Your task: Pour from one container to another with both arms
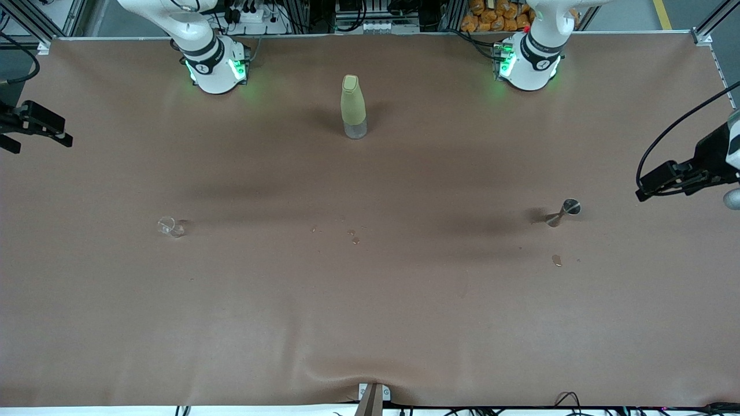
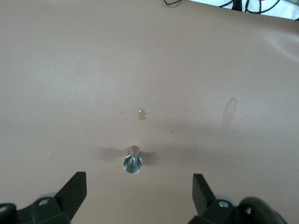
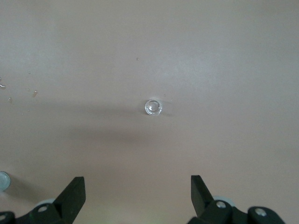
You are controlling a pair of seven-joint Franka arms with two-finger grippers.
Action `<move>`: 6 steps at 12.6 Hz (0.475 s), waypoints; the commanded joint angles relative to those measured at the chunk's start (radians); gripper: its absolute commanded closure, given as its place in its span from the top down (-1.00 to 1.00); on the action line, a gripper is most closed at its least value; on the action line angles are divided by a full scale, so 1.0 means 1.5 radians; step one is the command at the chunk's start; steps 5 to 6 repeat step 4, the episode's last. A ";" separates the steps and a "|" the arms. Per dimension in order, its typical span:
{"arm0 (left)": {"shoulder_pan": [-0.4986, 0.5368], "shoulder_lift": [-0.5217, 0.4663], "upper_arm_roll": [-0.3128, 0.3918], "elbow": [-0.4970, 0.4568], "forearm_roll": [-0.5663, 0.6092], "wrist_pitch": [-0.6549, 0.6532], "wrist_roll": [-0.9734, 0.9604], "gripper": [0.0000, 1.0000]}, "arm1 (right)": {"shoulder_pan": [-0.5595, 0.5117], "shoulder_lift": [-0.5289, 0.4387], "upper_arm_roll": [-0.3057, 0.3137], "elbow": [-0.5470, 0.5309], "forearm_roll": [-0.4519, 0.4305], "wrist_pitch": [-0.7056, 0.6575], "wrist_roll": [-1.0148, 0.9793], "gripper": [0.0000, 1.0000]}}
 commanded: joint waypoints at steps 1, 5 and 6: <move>-0.020 -0.006 0.014 0.021 0.001 -0.034 0.018 1.00 | 0.003 0.004 0.000 0.011 -0.009 -0.011 0.011 1.00; -0.021 -0.005 0.012 0.027 0.001 -0.041 0.020 1.00 | 0.003 0.004 0.000 0.011 -0.008 -0.012 0.012 1.00; -0.021 -0.005 0.012 0.027 0.001 -0.041 0.020 1.00 | 0.003 0.004 0.000 0.011 -0.008 -0.012 0.012 1.00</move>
